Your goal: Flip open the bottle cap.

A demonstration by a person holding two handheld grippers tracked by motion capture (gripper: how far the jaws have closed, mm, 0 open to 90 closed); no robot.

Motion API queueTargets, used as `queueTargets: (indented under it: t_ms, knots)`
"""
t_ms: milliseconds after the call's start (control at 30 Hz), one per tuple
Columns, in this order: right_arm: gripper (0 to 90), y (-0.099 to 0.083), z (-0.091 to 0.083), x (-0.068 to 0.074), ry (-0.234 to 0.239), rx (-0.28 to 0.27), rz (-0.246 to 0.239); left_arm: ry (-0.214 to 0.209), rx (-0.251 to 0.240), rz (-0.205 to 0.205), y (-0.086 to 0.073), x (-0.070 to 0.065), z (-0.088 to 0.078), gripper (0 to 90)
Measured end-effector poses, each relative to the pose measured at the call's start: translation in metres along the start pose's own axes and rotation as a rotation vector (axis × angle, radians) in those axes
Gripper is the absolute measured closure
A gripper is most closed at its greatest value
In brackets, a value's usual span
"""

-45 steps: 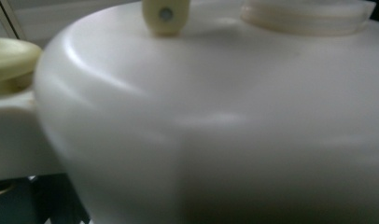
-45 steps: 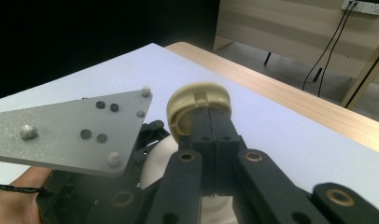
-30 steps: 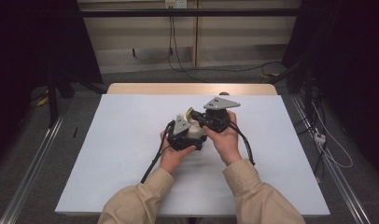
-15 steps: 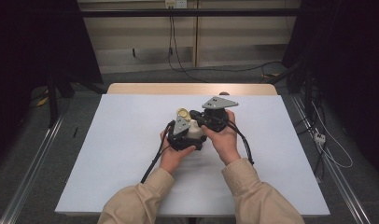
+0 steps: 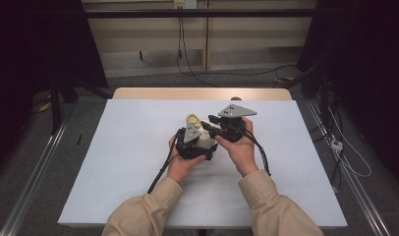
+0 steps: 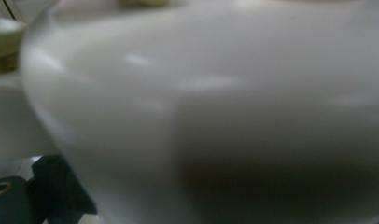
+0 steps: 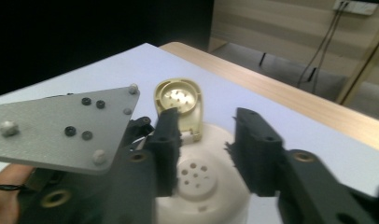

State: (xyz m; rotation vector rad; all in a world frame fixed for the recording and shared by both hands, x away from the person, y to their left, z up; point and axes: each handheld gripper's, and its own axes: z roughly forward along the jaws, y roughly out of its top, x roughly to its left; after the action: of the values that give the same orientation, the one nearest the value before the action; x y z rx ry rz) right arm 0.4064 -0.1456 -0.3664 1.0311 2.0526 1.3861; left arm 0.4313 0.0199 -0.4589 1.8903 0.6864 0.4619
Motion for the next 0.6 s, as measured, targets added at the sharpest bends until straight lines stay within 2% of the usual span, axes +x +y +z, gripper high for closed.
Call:
queueTargets:
  t_ms: [100,300,433,600]
  knots:
    - [47.1,-0.003,-0.005,-0.002,0.008,-0.007,-0.001,0.002,0.015,-0.007,0.000,0.000,-0.001,3.2]
    - [35.1,-0.011,-0.012,-0.008,0.014,-0.007,0.023,0.002,0.040,-0.008,-0.001,0.000,-0.004,3.2]
    - [28.1,-0.016,-0.017,-0.011,0.012,-0.002,0.025,0.013,0.065,0.004,-0.003,-0.001,-0.007,3.4]
    - [22.8,-0.022,-0.022,-0.008,0.024,0.012,0.013,0.001,0.072,-0.012,-0.005,-0.001,-0.014,4.5]
